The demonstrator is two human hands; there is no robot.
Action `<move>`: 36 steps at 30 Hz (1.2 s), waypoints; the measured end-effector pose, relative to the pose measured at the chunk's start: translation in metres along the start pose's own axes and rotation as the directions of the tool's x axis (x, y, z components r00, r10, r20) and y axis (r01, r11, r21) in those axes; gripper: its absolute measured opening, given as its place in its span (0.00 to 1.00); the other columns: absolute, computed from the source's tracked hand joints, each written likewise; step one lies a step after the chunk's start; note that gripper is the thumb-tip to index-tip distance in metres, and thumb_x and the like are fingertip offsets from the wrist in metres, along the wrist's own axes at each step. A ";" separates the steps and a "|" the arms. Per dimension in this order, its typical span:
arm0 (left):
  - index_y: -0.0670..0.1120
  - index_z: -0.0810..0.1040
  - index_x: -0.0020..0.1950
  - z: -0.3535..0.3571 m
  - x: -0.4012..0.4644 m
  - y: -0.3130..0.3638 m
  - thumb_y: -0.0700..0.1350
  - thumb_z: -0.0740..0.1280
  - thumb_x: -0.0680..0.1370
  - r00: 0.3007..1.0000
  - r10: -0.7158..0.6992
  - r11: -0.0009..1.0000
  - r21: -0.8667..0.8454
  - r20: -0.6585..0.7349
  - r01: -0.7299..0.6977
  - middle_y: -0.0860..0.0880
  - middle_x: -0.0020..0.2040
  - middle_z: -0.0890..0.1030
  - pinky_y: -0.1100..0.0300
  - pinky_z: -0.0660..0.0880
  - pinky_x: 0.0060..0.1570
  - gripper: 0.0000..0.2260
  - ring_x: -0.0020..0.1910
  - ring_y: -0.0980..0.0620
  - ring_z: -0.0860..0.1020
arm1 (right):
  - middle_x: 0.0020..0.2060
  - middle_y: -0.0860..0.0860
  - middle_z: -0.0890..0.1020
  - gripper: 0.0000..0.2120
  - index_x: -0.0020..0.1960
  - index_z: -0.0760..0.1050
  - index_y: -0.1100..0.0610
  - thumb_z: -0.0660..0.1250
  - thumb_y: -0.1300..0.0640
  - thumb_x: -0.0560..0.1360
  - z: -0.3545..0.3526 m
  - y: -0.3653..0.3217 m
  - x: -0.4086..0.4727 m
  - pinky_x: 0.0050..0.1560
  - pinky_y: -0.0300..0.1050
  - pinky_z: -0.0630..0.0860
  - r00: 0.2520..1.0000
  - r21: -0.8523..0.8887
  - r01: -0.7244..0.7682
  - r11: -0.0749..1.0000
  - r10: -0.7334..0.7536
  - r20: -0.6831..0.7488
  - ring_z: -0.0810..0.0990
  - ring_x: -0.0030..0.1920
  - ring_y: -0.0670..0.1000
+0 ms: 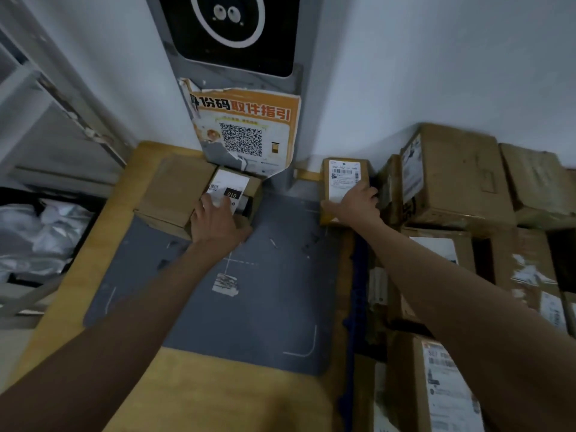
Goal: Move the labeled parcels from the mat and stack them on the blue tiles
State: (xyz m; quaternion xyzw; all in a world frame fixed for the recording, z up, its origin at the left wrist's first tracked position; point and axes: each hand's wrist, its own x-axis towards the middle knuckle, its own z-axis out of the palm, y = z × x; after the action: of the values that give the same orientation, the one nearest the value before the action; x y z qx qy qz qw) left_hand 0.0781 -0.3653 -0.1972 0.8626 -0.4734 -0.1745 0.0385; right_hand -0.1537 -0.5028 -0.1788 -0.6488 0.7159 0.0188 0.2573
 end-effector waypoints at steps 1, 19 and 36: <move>0.46 0.67 0.66 0.001 0.001 -0.001 0.58 0.71 0.69 1.000 -0.002 1.000 -0.012 -0.002 0.002 0.39 0.68 0.62 0.43 0.65 0.63 0.31 0.67 0.36 0.62 | 0.73 0.64 0.55 0.53 0.76 0.44 0.61 0.72 0.37 0.69 0.001 -0.001 0.003 0.69 0.62 0.65 1.000 0.007 -0.006 1.000 0.006 -0.001 0.60 0.71 0.66; 0.44 0.59 0.71 0.030 -0.117 0.005 0.70 0.75 0.56 0.999 -0.026 1.000 -0.012 -0.036 0.026 0.40 0.63 0.64 0.49 0.64 0.64 0.53 0.62 0.40 0.63 | 0.69 0.60 0.56 0.56 0.75 0.47 0.55 0.69 0.26 0.62 0.089 0.032 -0.173 0.59 0.58 0.73 0.991 -0.048 0.121 0.992 -0.118 0.057 0.58 0.70 0.64; 0.52 0.50 0.75 0.057 -0.251 -0.039 0.70 0.75 0.57 0.992 -0.027 0.995 -0.093 0.123 0.039 0.42 0.65 0.65 0.43 0.72 0.57 0.56 0.63 0.38 0.68 | 0.69 0.54 0.51 0.53 0.74 0.44 0.48 0.70 0.30 0.62 0.126 0.111 -0.301 0.57 0.58 0.73 0.992 0.038 0.069 0.997 -0.072 0.107 0.62 0.68 0.63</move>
State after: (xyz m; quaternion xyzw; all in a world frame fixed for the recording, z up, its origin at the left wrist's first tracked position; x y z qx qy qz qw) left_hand -0.0329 -0.1295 -0.1929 0.8553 -0.4516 -0.2495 0.0477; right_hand -0.2064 -0.1634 -0.2040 -0.6672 0.6778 0.0326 0.3072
